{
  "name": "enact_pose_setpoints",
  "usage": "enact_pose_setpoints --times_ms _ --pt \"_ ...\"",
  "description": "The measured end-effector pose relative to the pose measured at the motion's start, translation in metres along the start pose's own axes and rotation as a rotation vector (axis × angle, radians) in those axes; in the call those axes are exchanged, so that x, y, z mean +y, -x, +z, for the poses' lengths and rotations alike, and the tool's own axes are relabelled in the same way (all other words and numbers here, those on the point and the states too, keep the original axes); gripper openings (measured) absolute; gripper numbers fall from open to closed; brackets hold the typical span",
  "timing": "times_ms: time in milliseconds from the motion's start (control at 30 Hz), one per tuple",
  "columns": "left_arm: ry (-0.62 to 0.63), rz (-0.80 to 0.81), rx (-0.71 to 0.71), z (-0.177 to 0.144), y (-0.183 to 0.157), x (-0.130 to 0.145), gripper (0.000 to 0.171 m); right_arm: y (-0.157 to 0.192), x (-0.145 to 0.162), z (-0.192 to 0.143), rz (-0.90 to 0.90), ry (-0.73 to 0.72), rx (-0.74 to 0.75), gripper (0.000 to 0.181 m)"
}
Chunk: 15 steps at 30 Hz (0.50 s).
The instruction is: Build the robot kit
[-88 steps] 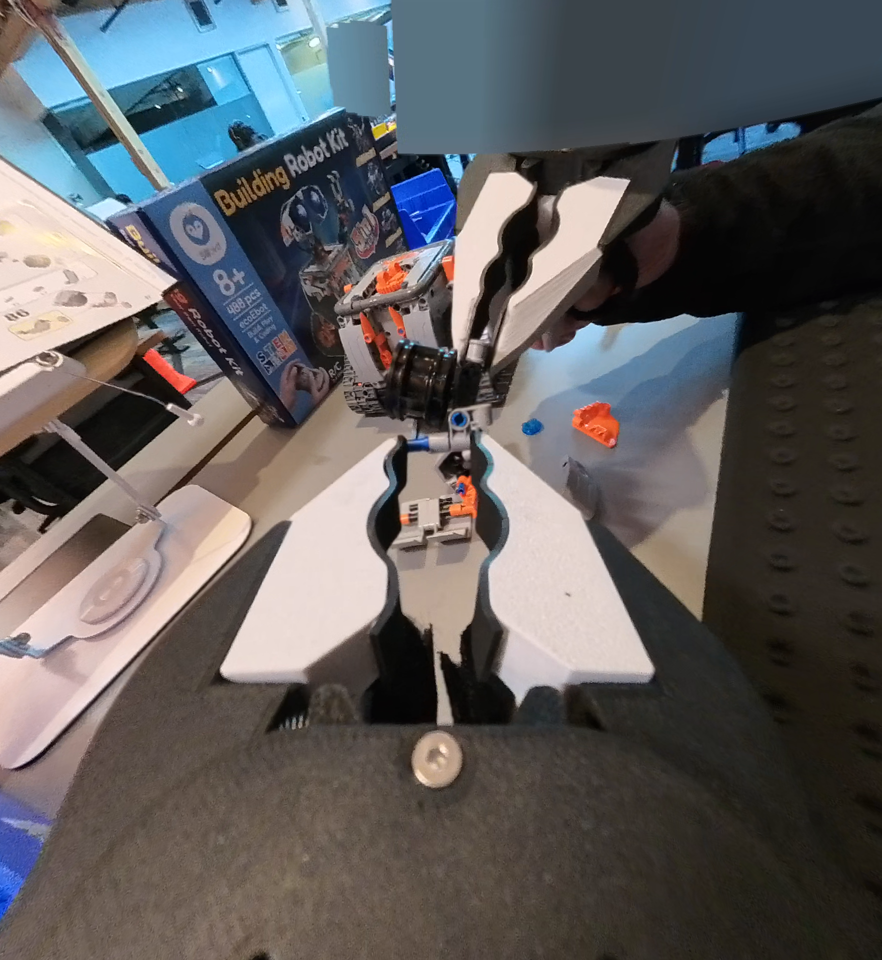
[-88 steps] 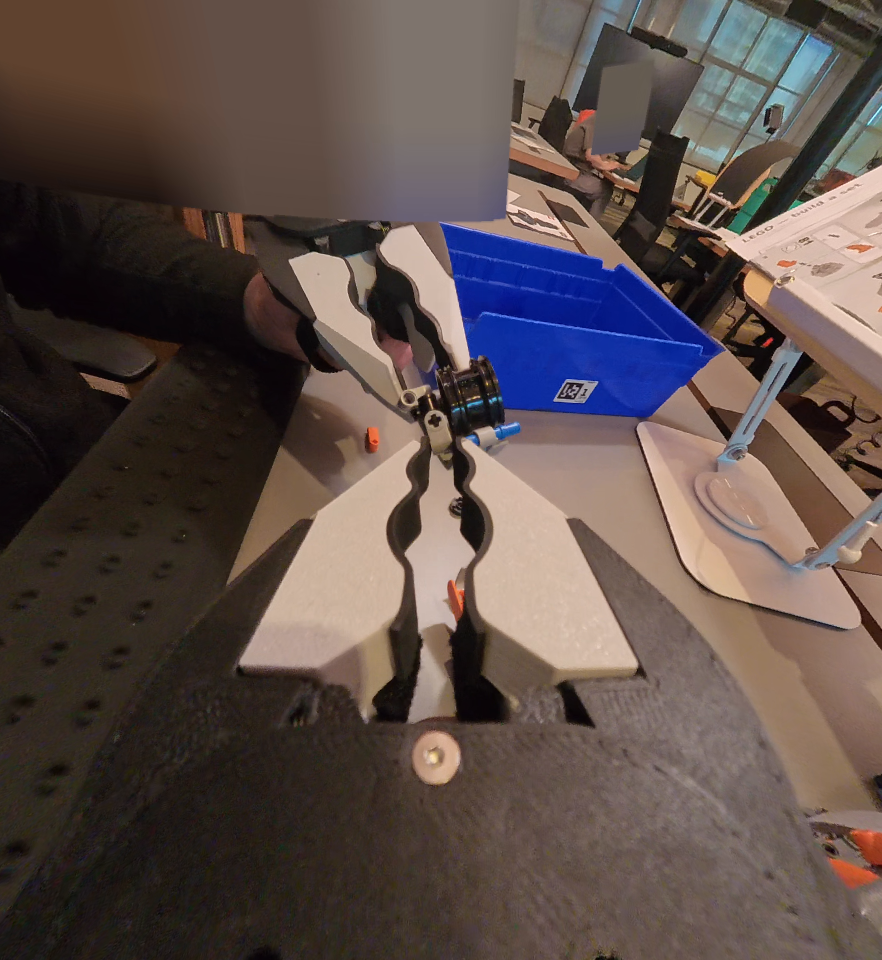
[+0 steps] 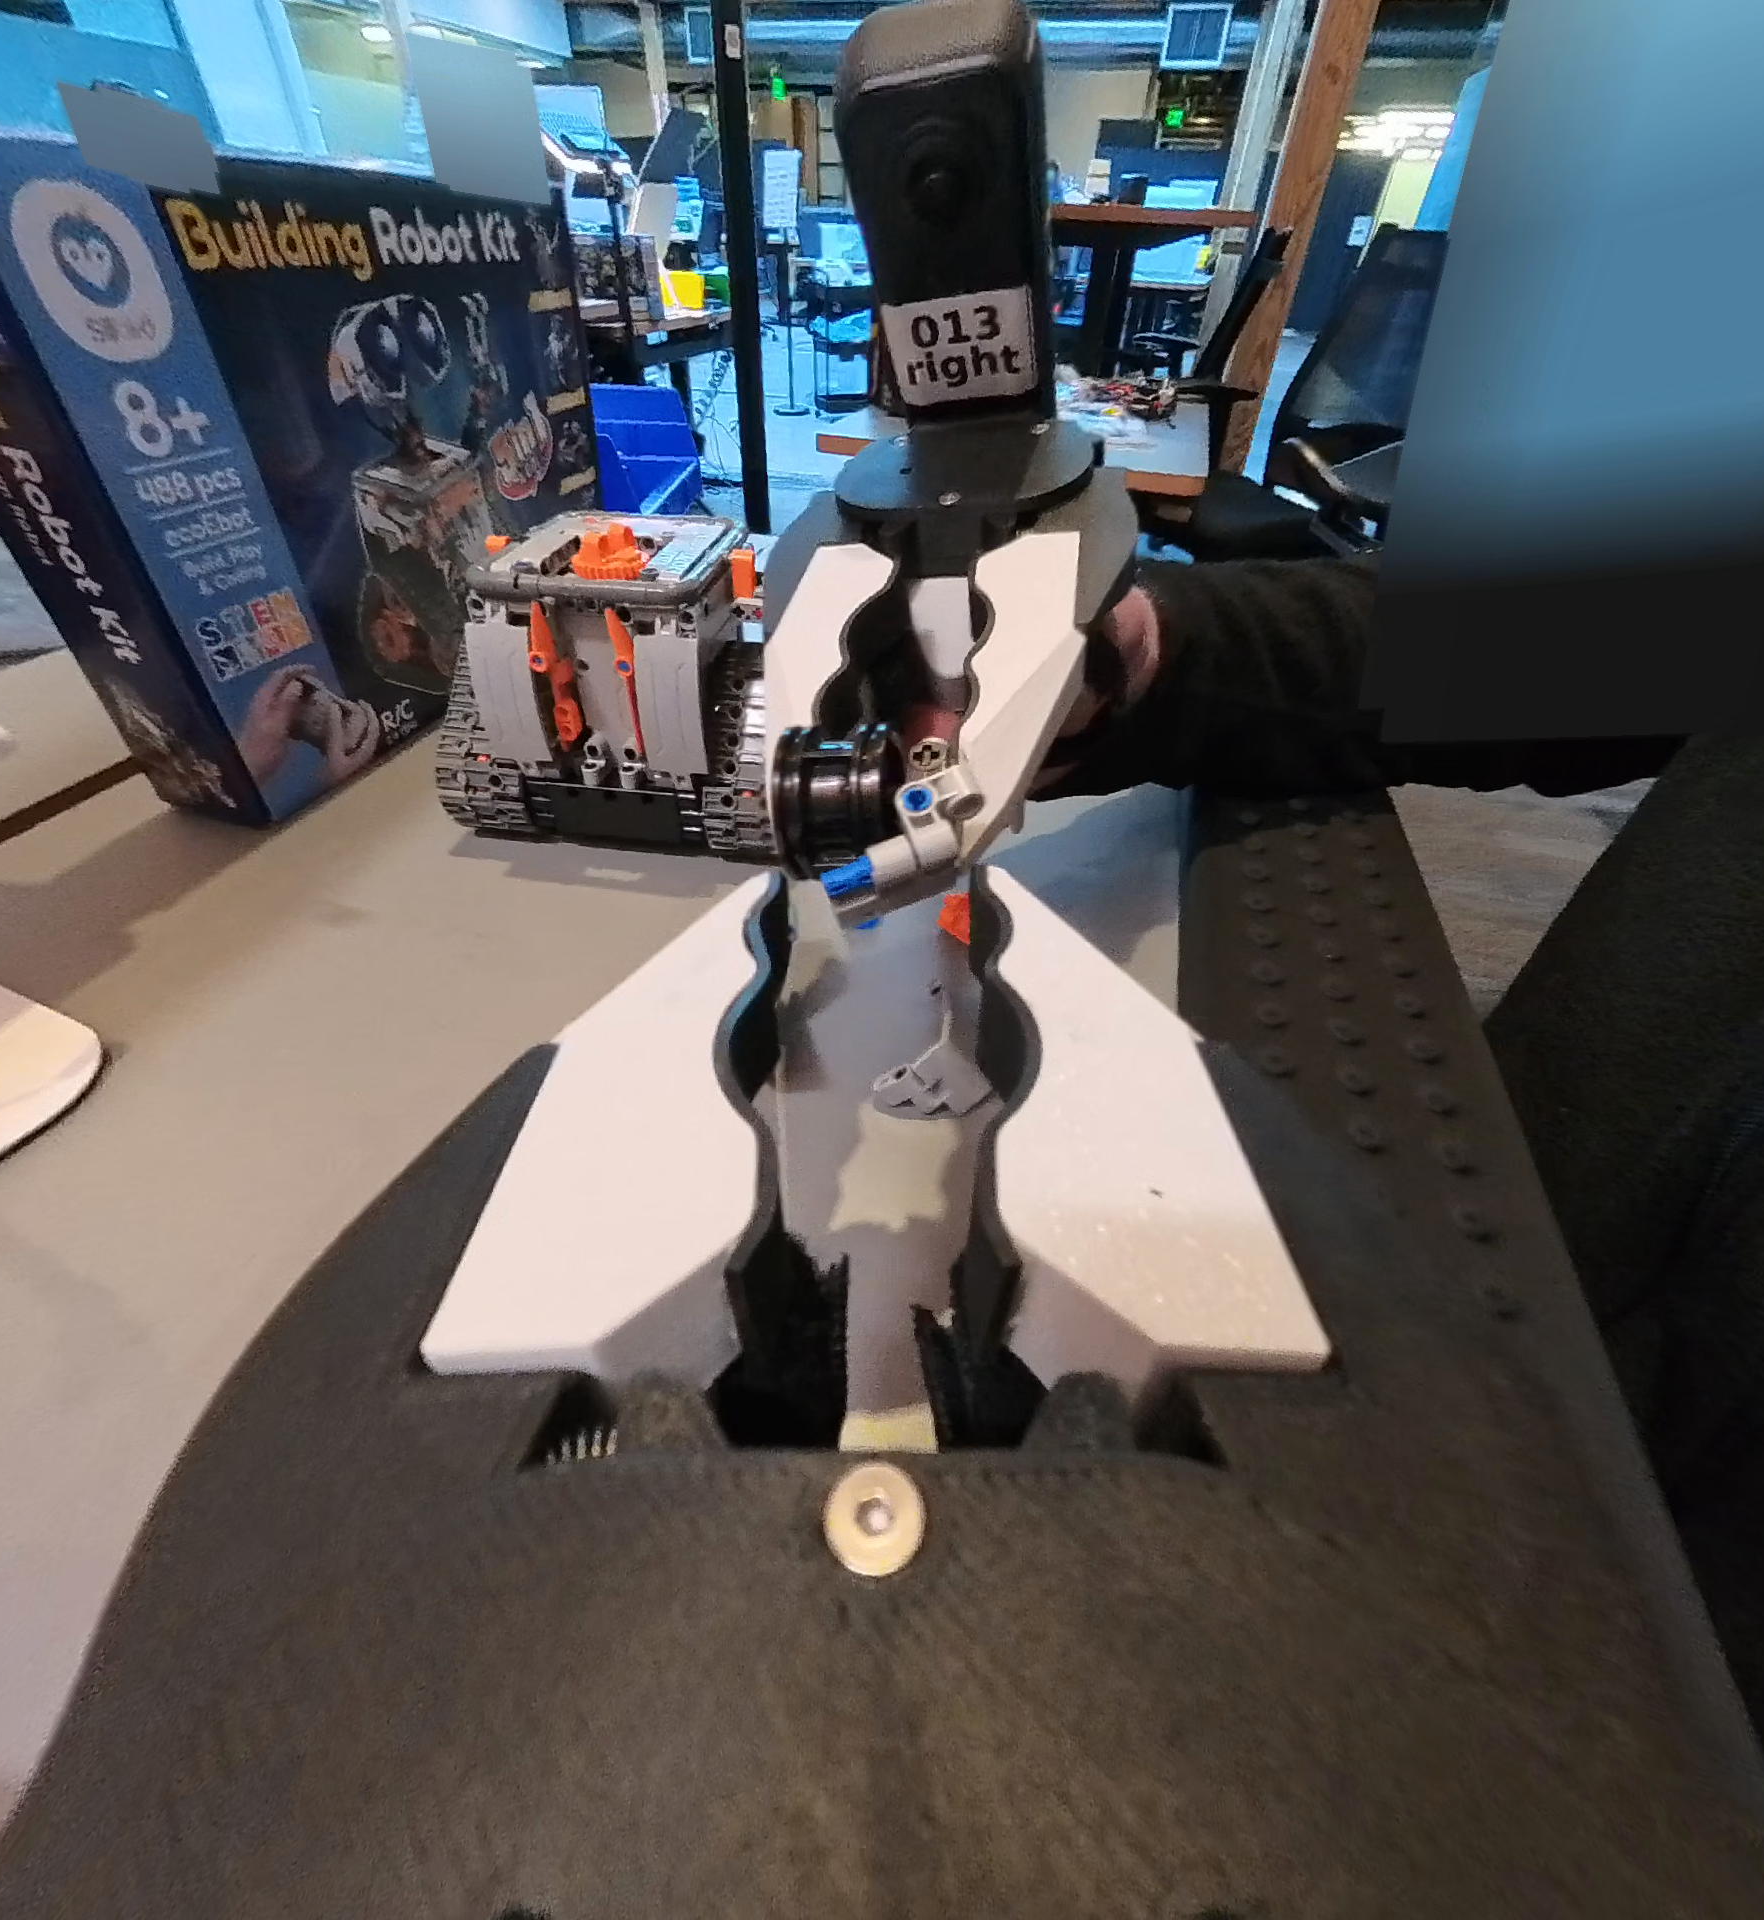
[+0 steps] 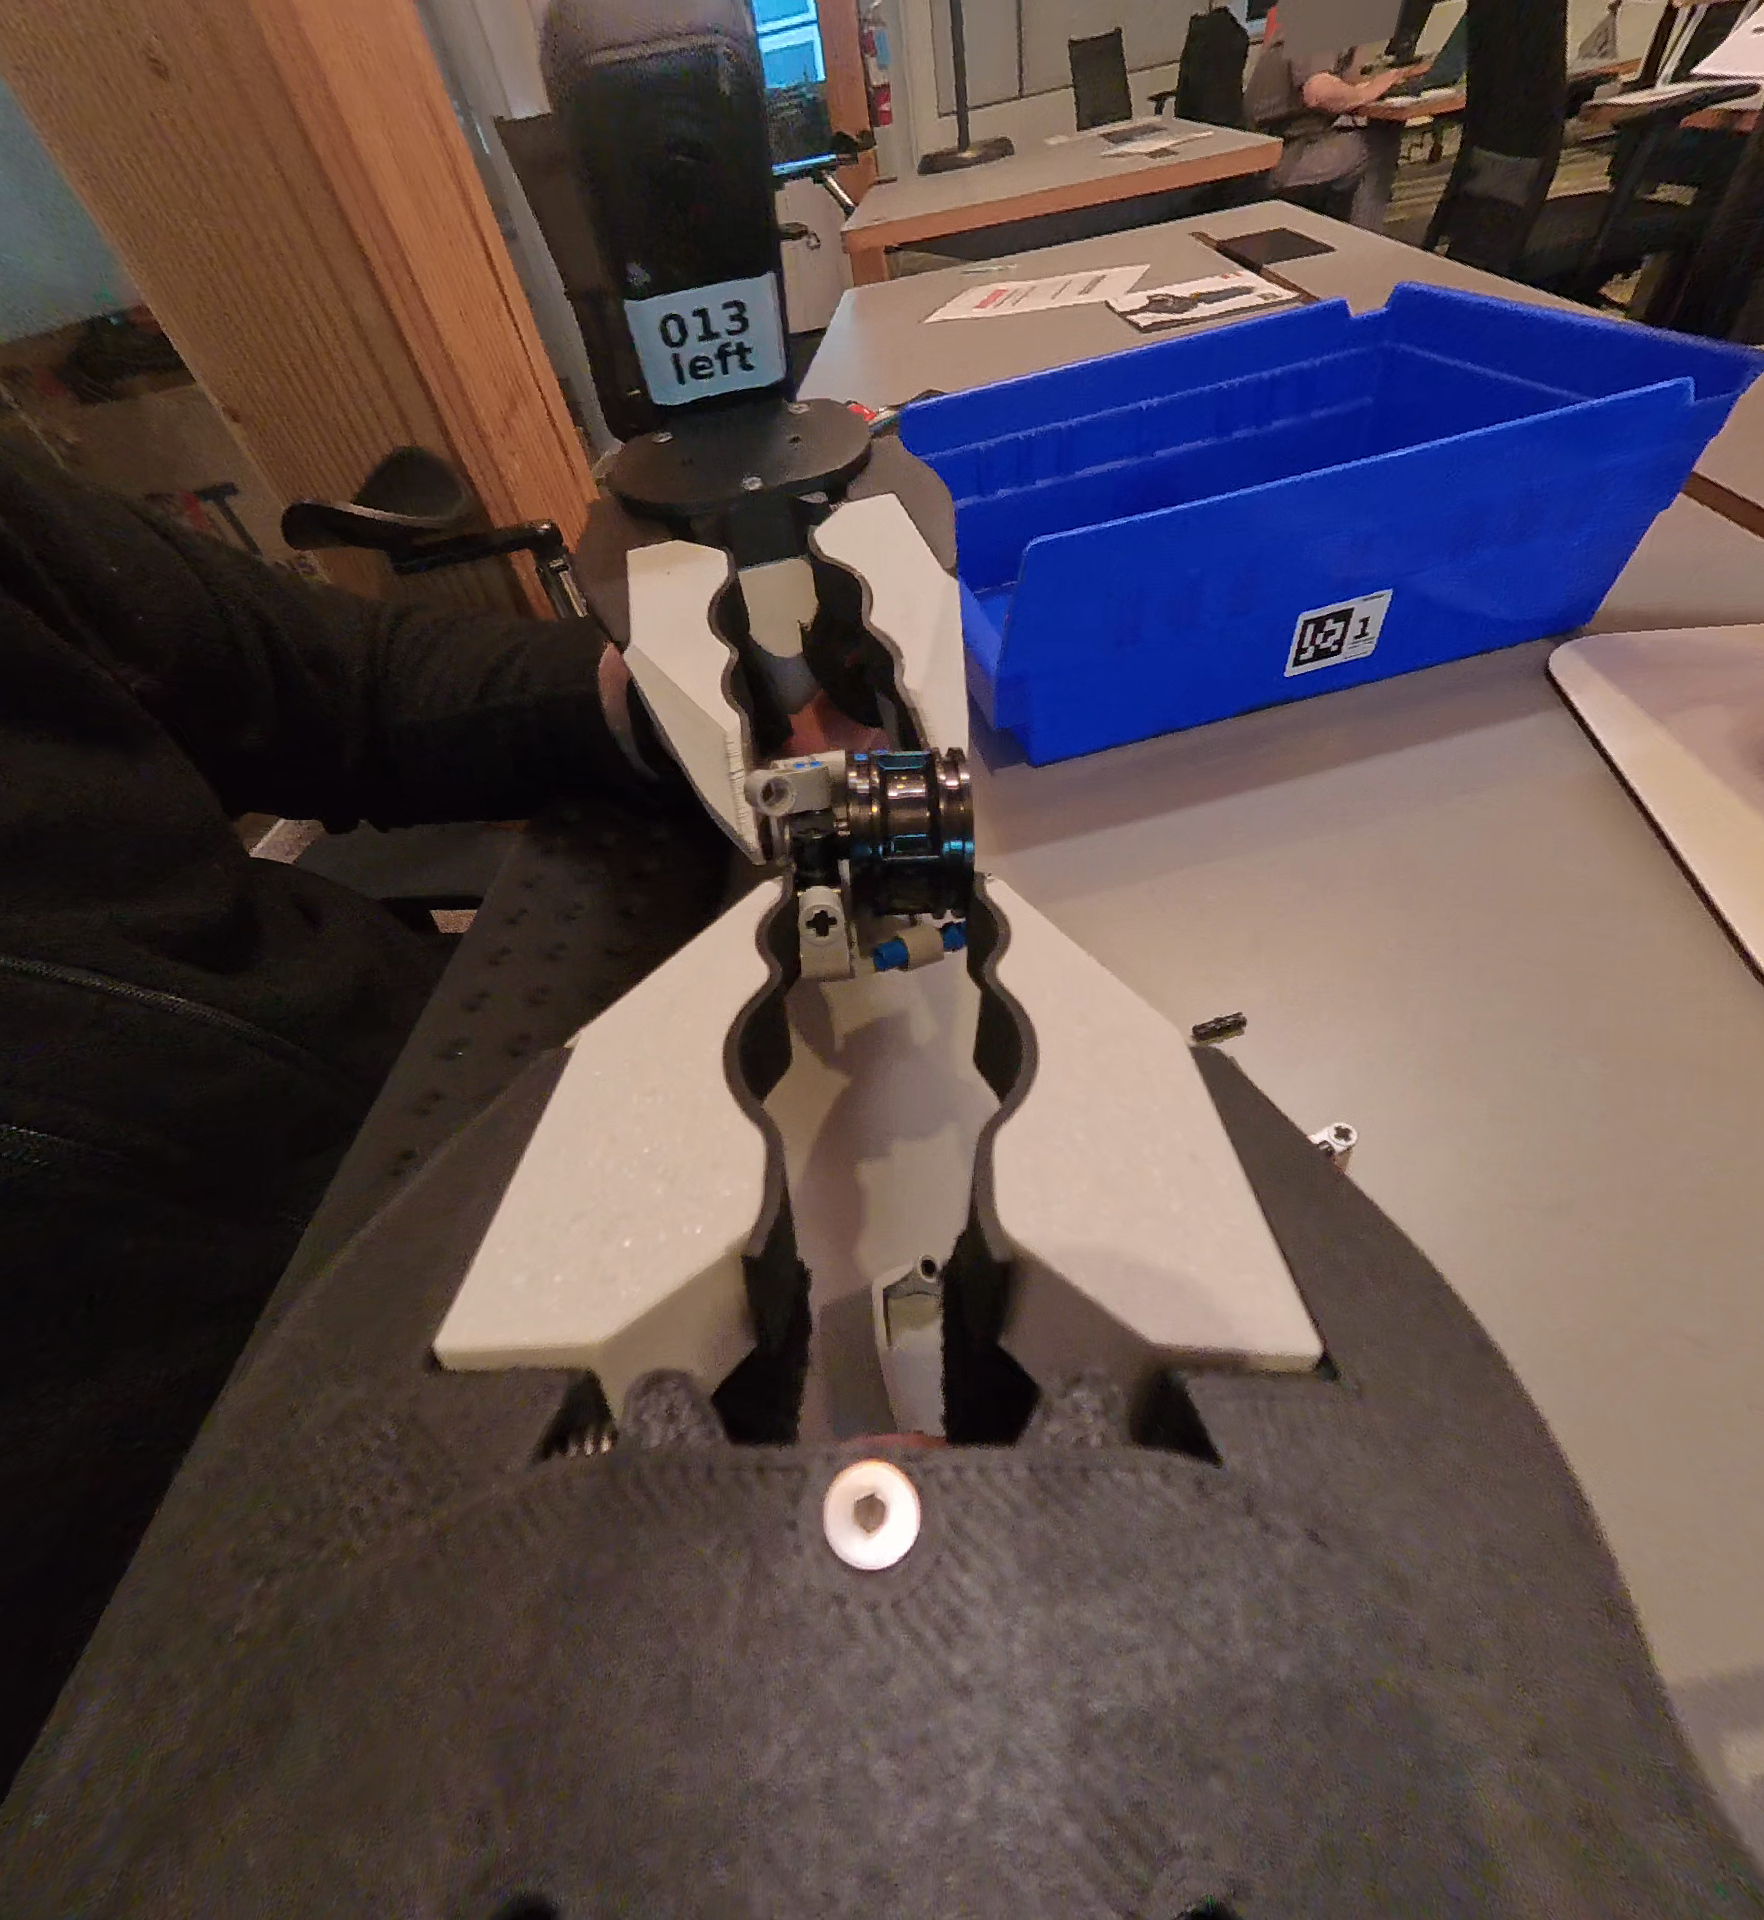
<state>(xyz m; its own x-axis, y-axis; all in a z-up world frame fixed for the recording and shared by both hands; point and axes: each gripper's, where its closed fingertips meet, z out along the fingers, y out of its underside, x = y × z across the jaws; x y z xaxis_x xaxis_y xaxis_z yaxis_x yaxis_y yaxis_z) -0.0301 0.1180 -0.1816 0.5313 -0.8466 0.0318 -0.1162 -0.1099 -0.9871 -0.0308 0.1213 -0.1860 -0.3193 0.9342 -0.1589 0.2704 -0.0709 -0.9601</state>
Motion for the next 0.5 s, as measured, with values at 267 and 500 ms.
enact_pose_setpoints --times_ms 267,500 --pt "0.051 0.025 -0.020 0.0042 -0.0001 0.0078 0.023 -0.0022 0.0023 0.0016 -0.060 0.032 0.052 0.029" --pt "0.043 0.034 -0.013 0.0028 -0.0018 0.0062 0.022 -0.0006 -0.0015 0.0010 -0.203 0.042 0.122 0.029"
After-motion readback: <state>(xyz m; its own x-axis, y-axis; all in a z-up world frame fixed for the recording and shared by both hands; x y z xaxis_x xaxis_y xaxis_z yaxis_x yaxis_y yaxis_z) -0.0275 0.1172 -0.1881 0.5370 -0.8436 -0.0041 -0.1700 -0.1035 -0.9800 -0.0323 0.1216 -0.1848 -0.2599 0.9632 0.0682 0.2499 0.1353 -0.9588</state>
